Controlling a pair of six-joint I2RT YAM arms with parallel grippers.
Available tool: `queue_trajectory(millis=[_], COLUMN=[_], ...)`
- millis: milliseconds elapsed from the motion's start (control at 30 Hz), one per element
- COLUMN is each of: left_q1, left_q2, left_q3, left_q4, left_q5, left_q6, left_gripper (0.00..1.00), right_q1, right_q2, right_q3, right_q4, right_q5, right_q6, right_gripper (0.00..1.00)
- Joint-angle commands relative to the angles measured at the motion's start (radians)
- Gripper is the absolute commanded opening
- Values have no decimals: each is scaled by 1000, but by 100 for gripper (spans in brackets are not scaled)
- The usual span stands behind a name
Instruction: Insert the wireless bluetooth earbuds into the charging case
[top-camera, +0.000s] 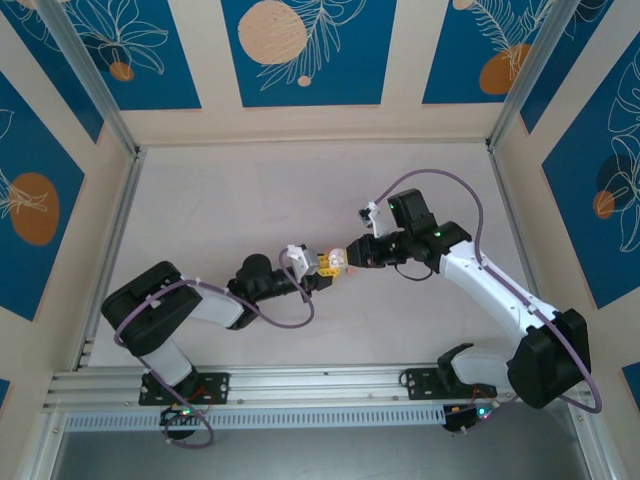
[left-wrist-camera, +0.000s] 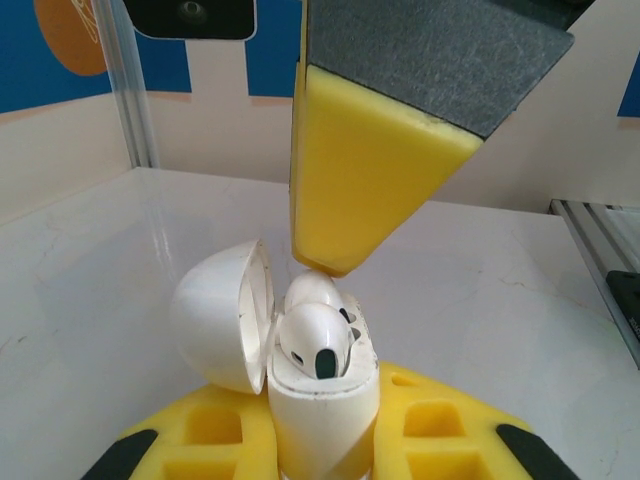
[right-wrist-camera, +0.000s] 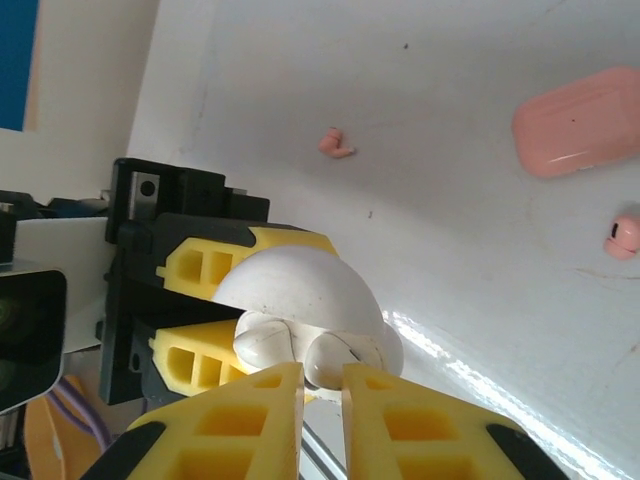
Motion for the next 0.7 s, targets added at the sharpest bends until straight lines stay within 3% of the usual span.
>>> queue_trajectory(millis=[0,200,367,667], left_q1=[-12,-13,-12,-12], left_q2=[-46,-75,-101,-161], left_q3=[24,28,30,73], left_q4=[27,-15,-72,-203], left_q5=[24,34,53,178], left_q6=[19,28,36,49], left_gripper=[12,12,12,13], right_q1=[29,51,27,-130], right_q2=[21,9,-113,-323], right_q3=[38,44,8,-101], right_q4=[-67,-68,2,115], right_q5=[42,77,60,-177], right_q6=[-42,-65,-126,-408], right_gripper=[18,18,25,49])
